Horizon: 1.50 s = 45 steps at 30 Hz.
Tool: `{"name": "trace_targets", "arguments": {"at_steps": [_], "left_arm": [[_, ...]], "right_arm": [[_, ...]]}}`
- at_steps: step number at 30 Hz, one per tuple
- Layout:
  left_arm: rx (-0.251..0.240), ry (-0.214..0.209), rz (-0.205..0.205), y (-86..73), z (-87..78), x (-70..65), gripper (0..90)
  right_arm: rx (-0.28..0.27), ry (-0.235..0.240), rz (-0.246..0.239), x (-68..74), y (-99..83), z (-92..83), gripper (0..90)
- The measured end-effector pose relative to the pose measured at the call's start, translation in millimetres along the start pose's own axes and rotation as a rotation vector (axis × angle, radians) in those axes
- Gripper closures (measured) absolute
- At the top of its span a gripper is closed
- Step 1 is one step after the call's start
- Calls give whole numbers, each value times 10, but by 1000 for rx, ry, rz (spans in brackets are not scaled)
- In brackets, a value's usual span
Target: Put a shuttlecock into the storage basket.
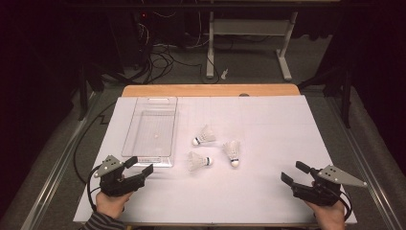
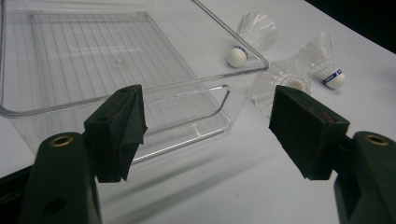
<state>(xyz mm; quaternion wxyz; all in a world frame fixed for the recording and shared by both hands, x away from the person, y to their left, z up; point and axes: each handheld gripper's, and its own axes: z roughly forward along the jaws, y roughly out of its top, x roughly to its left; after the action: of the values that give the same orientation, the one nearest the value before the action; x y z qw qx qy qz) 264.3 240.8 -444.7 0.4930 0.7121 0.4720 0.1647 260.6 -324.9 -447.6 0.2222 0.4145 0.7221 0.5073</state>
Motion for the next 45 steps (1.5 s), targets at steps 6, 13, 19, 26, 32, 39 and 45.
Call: {"name": "trace_targets", "arguments": {"at_steps": [6,13,19,26,32,39,45], "left_arm": [[-2,-7,2,-3,-8,0,289],[-8,-6,3,1,-7,-8,294],[-11,-4,3,1,-11,-14,290],[-9,-9,5,6,-5,-25,290],[-9,-14,11,10,-2,-43,290],[-9,-8,19,19,-6,-67,290],[-8,-23,22,27,1,-80,290]], "right_arm": [[7,-2,3,3,1,1,268],[14,-4,7,-7,-3,5,266],[14,-3,9,-9,-3,5,265],[13,1,11,-13,-4,3,264],[12,4,5,-10,-4,1,264],[14,10,4,-6,-5,0,263],[18,6,5,-6,-4,8,263]]}}
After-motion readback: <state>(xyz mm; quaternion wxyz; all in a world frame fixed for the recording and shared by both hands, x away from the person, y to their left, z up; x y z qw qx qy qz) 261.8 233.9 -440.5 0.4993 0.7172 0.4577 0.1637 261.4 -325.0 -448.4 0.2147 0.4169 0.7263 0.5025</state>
